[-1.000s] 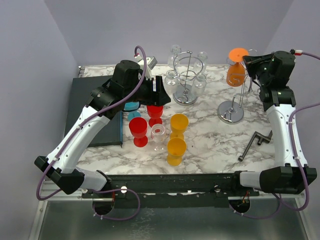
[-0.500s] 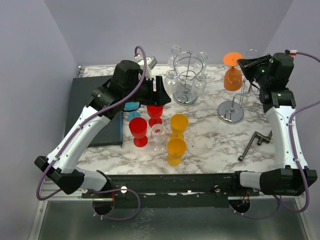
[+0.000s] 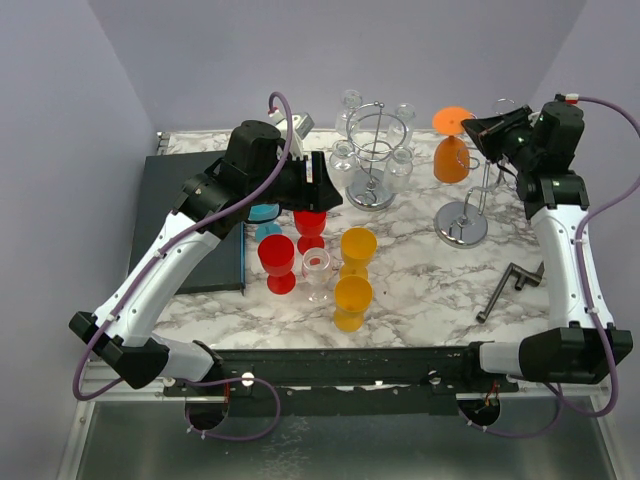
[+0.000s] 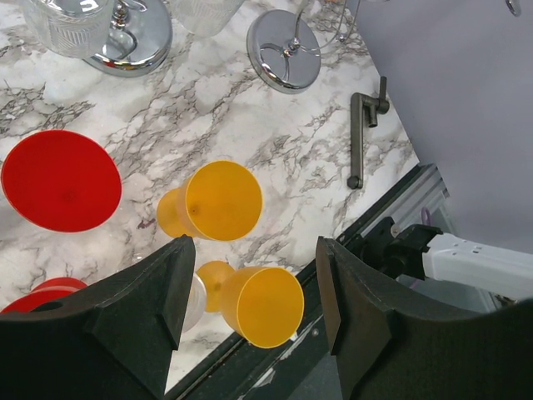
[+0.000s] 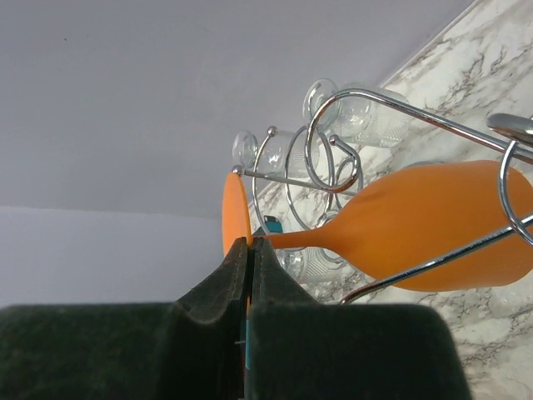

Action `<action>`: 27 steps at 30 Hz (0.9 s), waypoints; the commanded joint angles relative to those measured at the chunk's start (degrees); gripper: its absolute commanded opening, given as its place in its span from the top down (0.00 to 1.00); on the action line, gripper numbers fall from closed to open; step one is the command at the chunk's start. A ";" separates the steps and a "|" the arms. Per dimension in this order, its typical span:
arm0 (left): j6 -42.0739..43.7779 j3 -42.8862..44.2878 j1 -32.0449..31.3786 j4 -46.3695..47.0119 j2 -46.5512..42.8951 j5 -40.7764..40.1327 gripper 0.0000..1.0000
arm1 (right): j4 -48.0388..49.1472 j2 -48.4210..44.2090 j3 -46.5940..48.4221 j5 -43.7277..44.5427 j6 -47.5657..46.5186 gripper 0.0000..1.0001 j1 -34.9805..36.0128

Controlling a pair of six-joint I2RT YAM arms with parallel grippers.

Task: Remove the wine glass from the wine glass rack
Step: Pick up the wine glass from the wine rack.

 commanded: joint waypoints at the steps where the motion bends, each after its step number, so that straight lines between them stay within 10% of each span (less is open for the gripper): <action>1: -1.18 -0.55 0.33 2.31 -0.68 1.22 0.34 | -0.46 2.32 3.63 -5.57 -1.53 1.00 -0.20; 27: -13.39 -4.42 0.76 23.92 1.52 2.74 0.34 | 0.92 9.64 20.84 -22.61 5.72 1.00 -0.20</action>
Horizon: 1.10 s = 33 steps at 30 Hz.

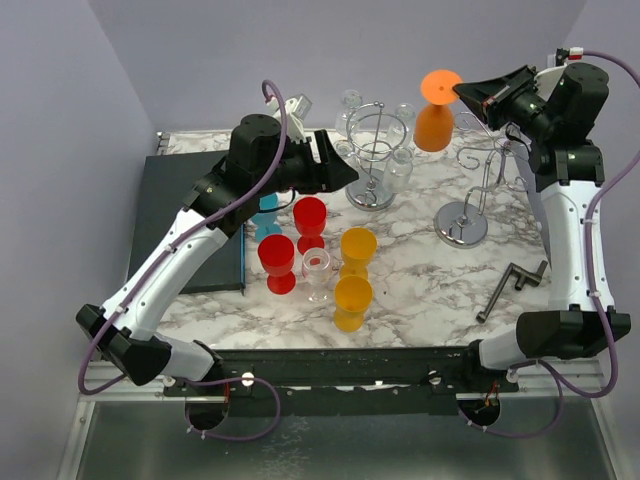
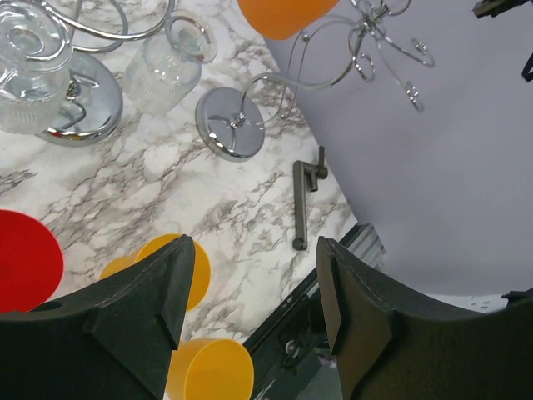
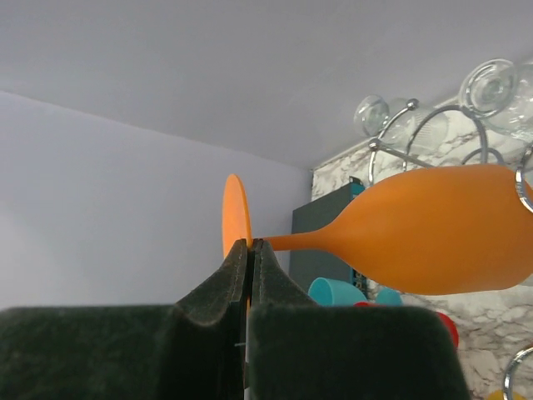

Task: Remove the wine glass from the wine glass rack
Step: Pick up the wine glass from the wine rack, then place the wine glass at the center of the board.

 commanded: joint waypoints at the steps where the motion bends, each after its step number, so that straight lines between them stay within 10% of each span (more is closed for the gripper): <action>1: -5.35 -2.84 0.76 12.19 0.45 2.53 0.34 | 4.83 1.17 2.52 -7.44 5.40 0.99 -0.15; 15: -22.30 -20.56 5.67 53.04 0.66 9.30 0.31 | 22.01 -1.61 -6.17 -10.66 24.31 0.99 2.96; 33: -32.57 -25.78 12.85 72.24 6.40 14.29 0.27 | 33.15 1.26 -7.83 -9.88 36.27 0.99 10.65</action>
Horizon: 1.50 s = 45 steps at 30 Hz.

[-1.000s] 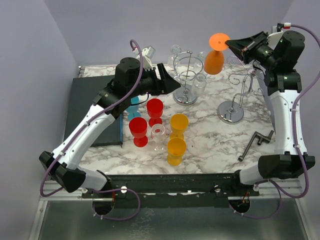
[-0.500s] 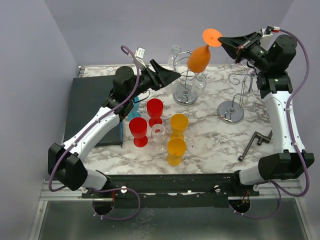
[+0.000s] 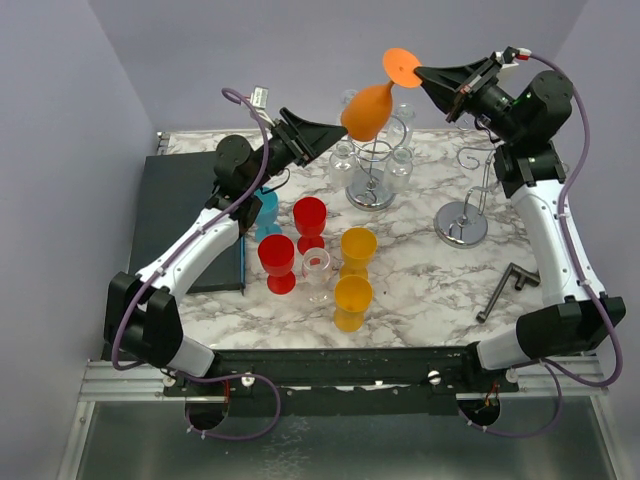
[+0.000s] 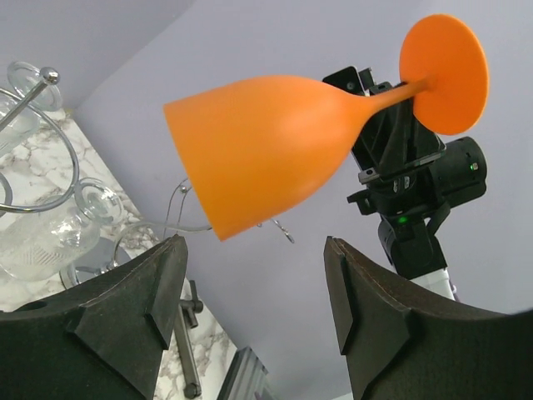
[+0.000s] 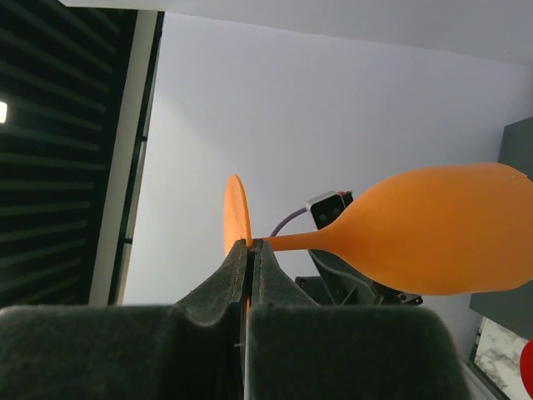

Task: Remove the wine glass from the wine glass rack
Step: Place the wine glass at the center of the board.

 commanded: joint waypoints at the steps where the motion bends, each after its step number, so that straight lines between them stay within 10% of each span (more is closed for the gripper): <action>1: -4.36 -1.78 2.25 8.67 2.02 4.25 0.27 | 6.24 0.38 -2.45 -0.81 4.50 0.99 1.43; 22: -23.27 -4.07 4.58 34.34 4.57 6.32 0.36 | 13.28 2.95 -4.22 -0.69 10.78 0.99 5.60; 36: -21.71 -3.16 4.60 29.61 -1.17 6.97 0.99 | 6.57 1.97 -2.39 1.00 4.13 0.99 5.59; 45: -12.37 -2.27 4.60 11.28 -8.75 8.18 1.00 | -11.18 -0.87 2.49 8.13 -14.62 0.36 5.59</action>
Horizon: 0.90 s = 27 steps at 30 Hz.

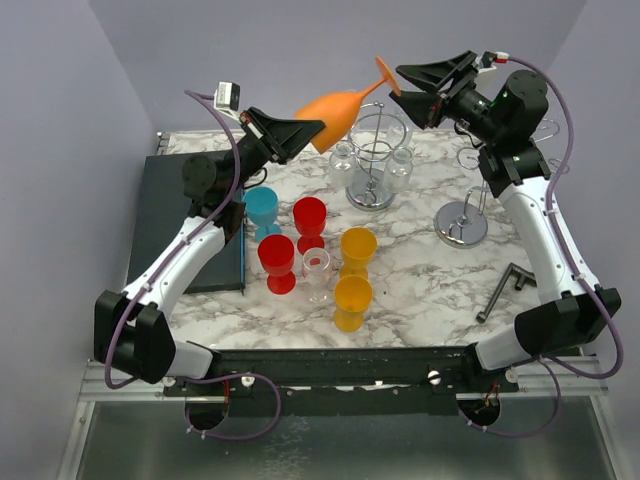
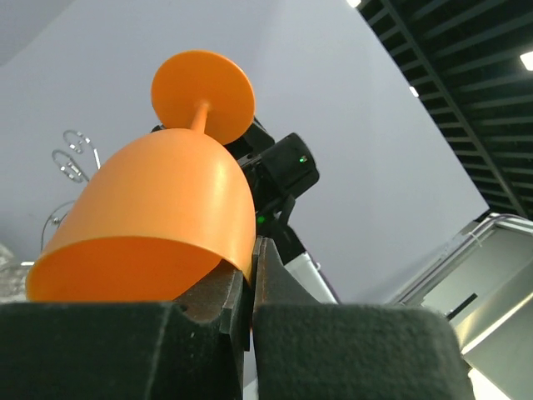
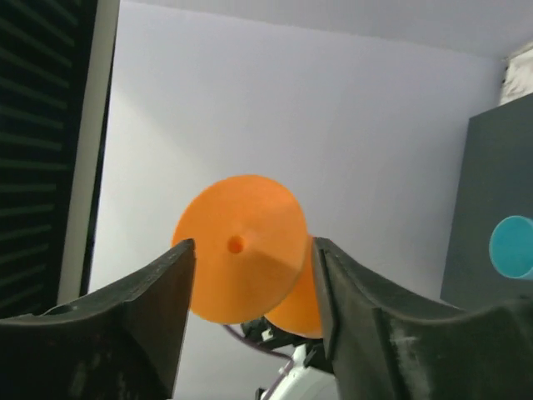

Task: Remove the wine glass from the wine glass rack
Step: Place the wine glass at the center of the board.

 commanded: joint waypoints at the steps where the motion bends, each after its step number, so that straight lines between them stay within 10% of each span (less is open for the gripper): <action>1: 9.24 2.18 -0.05 -15.72 -6.43 1.92 1.00 | -11.50 -3.45 3.57 6.34 -14.38 0.30 0.22; 17: 33.91 17.43 -2.88 -70.23 -12.55 2.46 1.00 | -31.34 -10.35 14.04 26.53 -41.40 0.00 0.26; 27: 49.90 33.55 -25.69 -98.08 -4.16 -21.82 1.00 | -38.76 -11.70 21.98 36.96 -51.41 0.00 0.24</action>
